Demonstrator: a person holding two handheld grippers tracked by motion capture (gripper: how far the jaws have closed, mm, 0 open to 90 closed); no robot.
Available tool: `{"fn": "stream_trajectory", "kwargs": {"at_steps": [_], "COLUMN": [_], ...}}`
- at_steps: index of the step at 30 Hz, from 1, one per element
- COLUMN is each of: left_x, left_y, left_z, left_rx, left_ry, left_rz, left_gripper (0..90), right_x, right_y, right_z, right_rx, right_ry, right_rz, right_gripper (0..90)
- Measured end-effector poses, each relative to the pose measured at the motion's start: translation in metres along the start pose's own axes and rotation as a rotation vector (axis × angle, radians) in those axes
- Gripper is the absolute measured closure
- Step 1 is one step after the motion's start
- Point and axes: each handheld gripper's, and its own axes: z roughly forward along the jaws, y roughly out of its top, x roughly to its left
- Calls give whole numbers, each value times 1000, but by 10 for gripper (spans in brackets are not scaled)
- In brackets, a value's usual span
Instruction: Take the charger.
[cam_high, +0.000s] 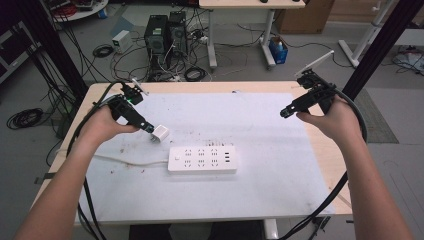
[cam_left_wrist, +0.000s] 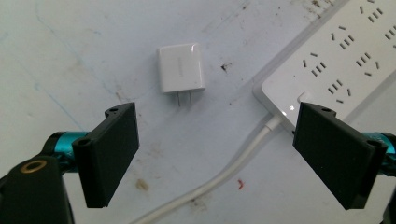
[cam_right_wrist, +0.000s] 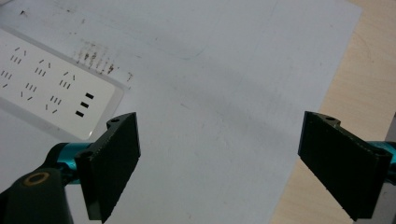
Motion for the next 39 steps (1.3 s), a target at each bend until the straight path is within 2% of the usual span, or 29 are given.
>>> {"fn": "stream_trajectory", "kwargs": {"at_steps": [6, 11, 16, 19, 20, 24, 27, 29, 33, 39], "left_x": [2, 10, 16, 18, 18, 17, 18, 19, 20, 22], "left_y": [7, 10, 14, 19, 19, 23, 23, 23, 23, 23], "left_z": [32, 54, 73, 87, 87, 104, 110, 115, 123, 126], "left_rx": [50, 88, 113, 131, 131, 169, 174, 175, 191, 202], "left_ry": [1, 12, 20, 22, 22, 36, 36, 31, 45, 52], "left_rz": [-3, -34, -48, -46, -46, -27, -31, -38, -43, -38], "left_gripper": [143, 144, 144, 147, 157, 165, 166, 202, 202, 284], "right_x": [0, 0, -1, -1, -2, -3, -3, -3, -3, -2], "right_y": [-3, -4, -7, -8, -9, -10, -11, -12, -14, -15], "right_z": [3, 2, 5, 8, 8, 10, 12, 13, 15, 16], "right_rx": [2, 0, 2, 9, 10, 16, 22, 25, 28, 31], "right_ry": [1, 3, 1, 3, 3, 8, 5, 6, 7, 6], "right_rz": [1, 2, 2, 3, 1, 4, 7, 6, 1, 2], "right_gripper": [123, 123, 123, 123, 123, 123, 123, 123, 123, 123]}}
